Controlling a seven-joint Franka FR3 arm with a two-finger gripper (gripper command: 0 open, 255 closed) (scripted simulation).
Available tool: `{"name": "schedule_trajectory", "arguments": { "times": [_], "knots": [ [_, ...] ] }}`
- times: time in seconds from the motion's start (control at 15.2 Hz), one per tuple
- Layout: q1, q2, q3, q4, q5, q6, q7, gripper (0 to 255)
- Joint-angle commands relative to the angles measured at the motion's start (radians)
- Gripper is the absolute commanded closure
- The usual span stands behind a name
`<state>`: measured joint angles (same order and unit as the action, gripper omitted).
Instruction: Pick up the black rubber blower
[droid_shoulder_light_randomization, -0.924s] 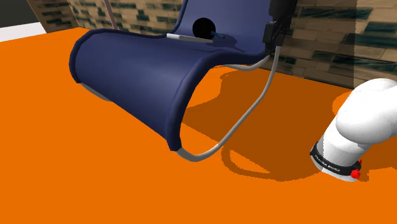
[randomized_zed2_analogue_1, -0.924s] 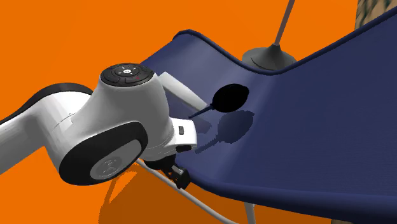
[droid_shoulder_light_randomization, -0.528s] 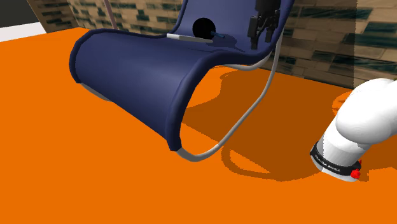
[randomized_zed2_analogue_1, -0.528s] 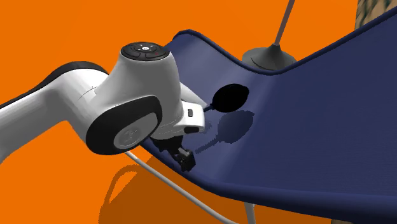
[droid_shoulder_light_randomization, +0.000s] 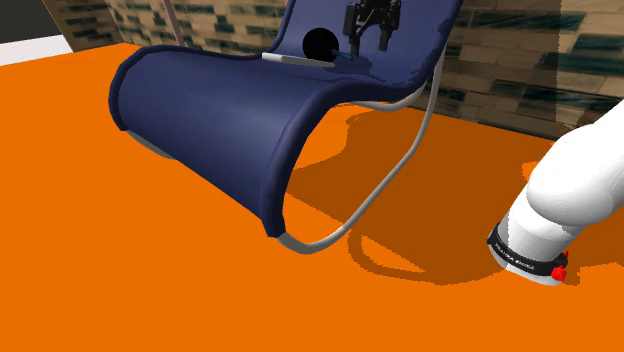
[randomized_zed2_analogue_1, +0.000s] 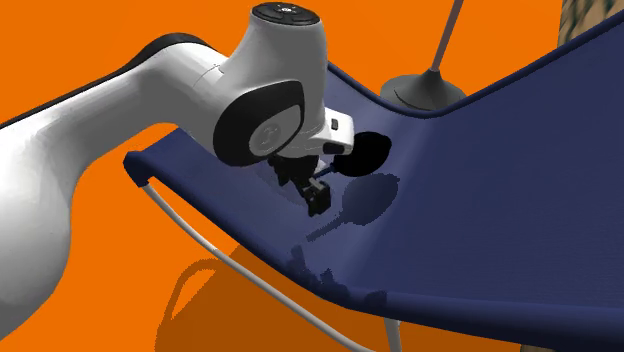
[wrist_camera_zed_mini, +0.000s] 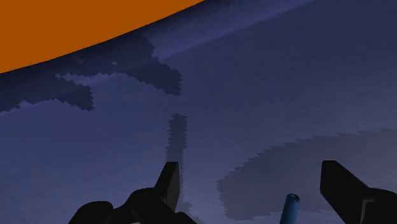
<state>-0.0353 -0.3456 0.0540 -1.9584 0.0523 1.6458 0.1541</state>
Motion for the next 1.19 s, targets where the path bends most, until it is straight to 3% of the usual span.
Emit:
{"name": "schedule_trajectory", "arguments": {
  "times": [0.0,0.33,0.99,1.06,1.12],
  "knots": [
    [-0.004,0.074,0.005,0.09,0.013,-0.005,0.041,0],
    [-0.01,0.259,0.01,0.334,0.037,-0.039,0.137,0],
    [-0.009,0.234,0.011,0.202,0.039,0.067,0.129,0],
    [-0.01,0.234,0.01,0.203,0.039,0.066,0.128,255],
    [-0.01,0.233,0.01,0.202,0.039,0.067,0.127,255]
  ]
}}
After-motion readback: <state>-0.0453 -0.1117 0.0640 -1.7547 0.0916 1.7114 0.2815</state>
